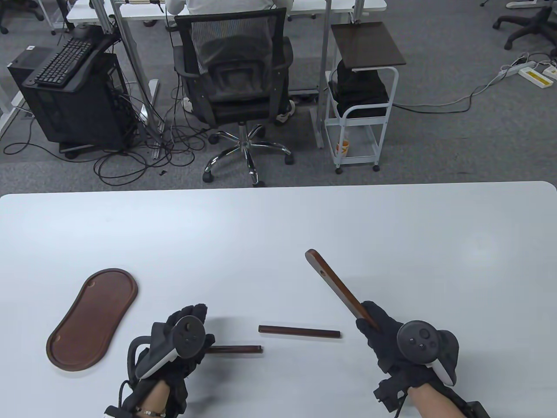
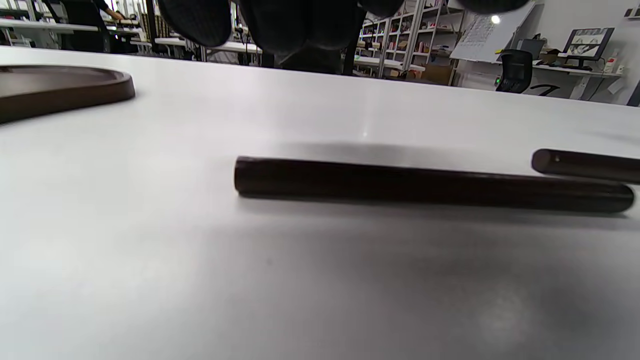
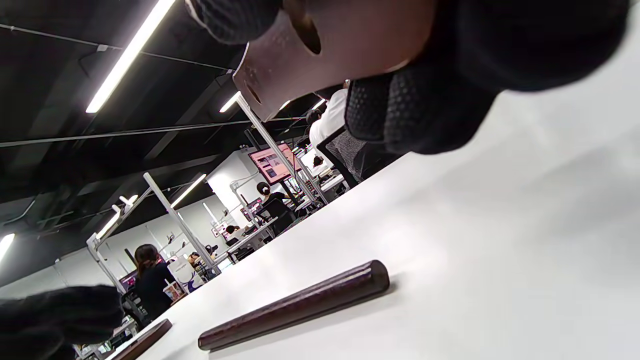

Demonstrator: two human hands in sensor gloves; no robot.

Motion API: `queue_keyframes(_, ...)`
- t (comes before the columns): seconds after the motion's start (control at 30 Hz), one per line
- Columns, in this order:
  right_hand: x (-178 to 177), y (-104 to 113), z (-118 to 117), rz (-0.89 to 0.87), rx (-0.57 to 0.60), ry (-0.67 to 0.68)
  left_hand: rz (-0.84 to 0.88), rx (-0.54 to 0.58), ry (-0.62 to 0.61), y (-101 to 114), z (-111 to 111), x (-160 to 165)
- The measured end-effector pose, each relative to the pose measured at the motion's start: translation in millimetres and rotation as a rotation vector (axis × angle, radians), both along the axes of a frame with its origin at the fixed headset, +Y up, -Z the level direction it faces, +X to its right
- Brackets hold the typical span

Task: Fit key rack parts together into a complete key rack

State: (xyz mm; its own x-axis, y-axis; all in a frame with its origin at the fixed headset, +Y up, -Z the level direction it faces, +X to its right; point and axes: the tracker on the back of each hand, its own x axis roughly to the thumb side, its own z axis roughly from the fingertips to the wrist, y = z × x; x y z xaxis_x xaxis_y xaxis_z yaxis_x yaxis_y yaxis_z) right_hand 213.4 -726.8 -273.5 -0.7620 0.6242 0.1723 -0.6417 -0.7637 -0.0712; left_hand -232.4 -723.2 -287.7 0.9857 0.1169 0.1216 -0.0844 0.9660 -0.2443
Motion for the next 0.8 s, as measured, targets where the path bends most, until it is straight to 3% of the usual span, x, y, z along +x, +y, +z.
queue_keyframes(0.4,7,1,-2,-0.168,-0.061,-0.009,-0.224,-0.127,0.029,-16,-5,-12)
queue_keyframes(0.67,9,-4,-4,-0.183,-0.096,-0.014,-0.287,-0.286,0.015,-28,-8,-20)
queue_keyframes(0.8,8,-5,-3,-0.174,-0.099,-0.009,-0.365,-0.248,0.037,-33,-10,-19)
